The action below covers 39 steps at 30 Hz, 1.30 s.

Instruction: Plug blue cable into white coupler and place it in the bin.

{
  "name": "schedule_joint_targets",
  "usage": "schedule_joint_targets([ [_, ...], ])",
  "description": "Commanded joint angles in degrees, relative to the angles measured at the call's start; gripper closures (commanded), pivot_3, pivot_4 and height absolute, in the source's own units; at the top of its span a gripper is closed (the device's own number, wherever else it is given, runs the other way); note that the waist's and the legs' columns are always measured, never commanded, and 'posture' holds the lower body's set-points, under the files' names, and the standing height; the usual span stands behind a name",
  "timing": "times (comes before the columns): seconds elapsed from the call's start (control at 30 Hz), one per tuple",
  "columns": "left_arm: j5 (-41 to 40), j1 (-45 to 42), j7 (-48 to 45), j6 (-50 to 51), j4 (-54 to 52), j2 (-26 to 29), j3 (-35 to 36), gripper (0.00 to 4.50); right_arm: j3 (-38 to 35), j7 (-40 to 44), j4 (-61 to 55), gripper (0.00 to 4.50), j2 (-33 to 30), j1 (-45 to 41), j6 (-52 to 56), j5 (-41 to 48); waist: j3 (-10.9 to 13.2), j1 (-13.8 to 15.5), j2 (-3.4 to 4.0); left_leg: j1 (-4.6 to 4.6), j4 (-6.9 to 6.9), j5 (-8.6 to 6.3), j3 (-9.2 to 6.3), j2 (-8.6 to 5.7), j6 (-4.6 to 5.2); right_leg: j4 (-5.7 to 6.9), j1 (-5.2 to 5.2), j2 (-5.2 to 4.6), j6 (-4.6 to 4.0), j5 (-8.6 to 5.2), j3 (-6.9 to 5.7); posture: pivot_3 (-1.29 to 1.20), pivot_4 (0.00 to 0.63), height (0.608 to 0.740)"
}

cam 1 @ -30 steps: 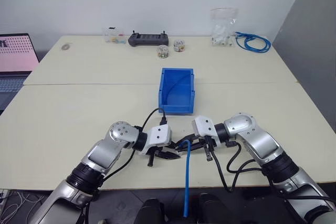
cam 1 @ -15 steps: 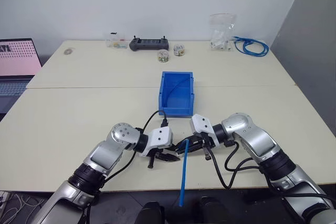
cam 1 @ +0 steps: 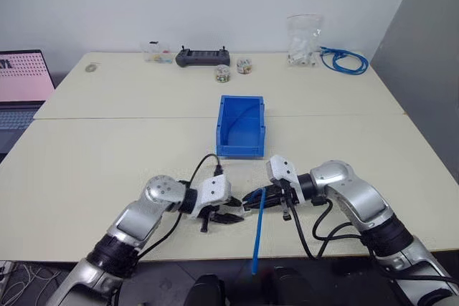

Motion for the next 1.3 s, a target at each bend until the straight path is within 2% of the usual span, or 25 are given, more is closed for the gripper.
schedule_joint_targets([
  [0.03,-6.4,4.4,3.7,5.1,-10.6,2.4,9.8,1.62,-4.9,-3.5,-7.4,4.46,-0.9,1.0,3.3,3.5,0.2,0.1,0.02,-0.01,0.00,0.00,-0.01,0.00,0.00,0.00,-0.01,0.00,0.00,0.00,0.00,0.00,0.150,0.740],
  [0.23,-13.2,10.1,12.2,14.4,-25.2,3.6,21.8,0.27,-13.0,-9.1,-12.3,4.46,-1.3,0.9,10.0,9.6,1.0,0.3,-0.18,-0.04,0.02,-0.01,-0.03,-0.01,-0.03,-0.11,0.03,-0.06,0.03,0.01,-0.02,0.00,0.150,0.740],
  [0.3,-14.2,10.6,14.7,16.3,-28.2,3.8,23.9,0.04,-16.0,-11.8,-11.3,4.46,-0.1,-2.7,13.5,12.4,1.1,0.3,-0.23,-0.07,0.05,-0.01,-0.02,-0.01,-0.05,-0.12,0.03,-0.07,0.06,0.03,-0.02,0.00,0.150,0.740],
  [0.4,-14.1,10.3,17.6,17.5,-29.7,4.1,24.6,0.00,-18.0,-13.5,-6.5,4.46,1.2,-10.2,17.3,15.2,1.3,0.1,-0.13,-0.05,0.06,-0.01,0.01,-0.02,-0.06,-0.11,0.02,-0.06,0.08,0.05,0.00,0.00,0.150,0.740],
  [0.6,-10.3,12.2,18.0,12.1,-27.1,5.2,22.7,0.00,-12.2,-13.1,19.2,4.47,5.4,-30.9,11.2,7.1,1.4,-0.2,-0.01,0.02,-0.06,-0.01,0.16,0.00,-0.06,-0.08,-0.03,-0.02,0.00,0.05,0.08,0.00,0.150,0.740],
  [0.67,-9.9,11.9,18.3,11.2,-26.4,5.1,22.4,0.00,-11.1,-12.9,26.5,4.47,7.1,-35.2,8.4,4.8,1.4,0.0,-0.01,-0.01,-0.05,-0.01,0.18,0.00,-0.06,-0.08,-0.07,-0.02,-0.04,0.06,0.08,0.00,0.150,0.740],
  [0.83,-8.0,9.0,18.5,8.4,-24.5,5.0,19.7,0.00,-4.8,-14.5,56.3,4.47,13.9,-49.2,-7.0,-7.5,1.4,0.1,0.00,-0.15,-0.08,-0.01,0.28,-0.01,-0.06,-0.12,-0.19,-0.07,-0.33,0.23,0.11,0.00,0.150,0.740],
  [0.87,-7.6,8.0,18.6,7.9,-24.2,4.9,18.9,0.00,-2.4,-15.3,62.2,3.76,15.2,-51.5,-11.1,-11.0,1.4,0.1,0.00,-0.23,-0.03,-0.02,0.22,-0.01,-0.07,-0.14,-0.21,-0.08,-0.34,0.23,0.07,0.00,0.150,0.740],
  [0.93,-7.0,6.7,18.8,7.3,-23.9,4.7,17.9,0.00,-0.5,-16.0,69.9,3.38,17.0,-54.6,-16.4,-15.1,1.4,0.2,-0.04,-0.56,0.07,-0.02,0.30,-0.04,-0.08,-0.05,-0.59,-0.11,-0.33,0.25,0.12,0.00,0.150,0.740],
  [1.0,-7.0,5.4,19.2,7.6,-23.7,4.3,17.4,0.00,-1.5,-18.1,74.8,2.88,18.6,-57.1,-19.2,-16.5,1.4,0.2,-0.04,-1.07,0.14,0.00,0.34,-0.05,-0.11,0.06,-1.10,-0.12,-0.31,0.33,0.15,0.00,0.150,0.740],
  [1.07,-7.0,4.3,19.6,8.0,-23.6,4.1,17.0,0.00,-3.6,-20.6,78.3,2.37,20.1,-59.2,-20.8,-16.7,1.4,0.1,-0.03,-1.17,0.12,0.01,0.40,-0.04,-0.12,0.07,-1.18,-0.17,-0.33,0.34,0.15,0.00,0.150,0.740],
  [1.17,-7.0,3.0,20.2,8.4,-23.4,3.7,16.4,0.00,-6.8,-24.3,80.9,1.53,21.5,-61.2,-22.1,-16.2,1.4,0.1,-0.03,-1.51,0.13,0.02,0.42,-0.01,-0.14,0.08,-1.46,-0.18,-0.34,0.34,0.12,0.00,0.150,0.740],
  [1.3,-7.1,1.4,20.7,8.9,-22.8,3.4,15.9,0.00,-10.9,-28.1,81.9,0.63,21.9,-62.5,-23.1,-15.6,1.4,0.0,-0.03,-1.73,0.14,0.04,0.43,0.00,-0.19,0.14,-1.71,-0.18,-0.35,0.35,0.11,0.00,0.150,0.740],
])
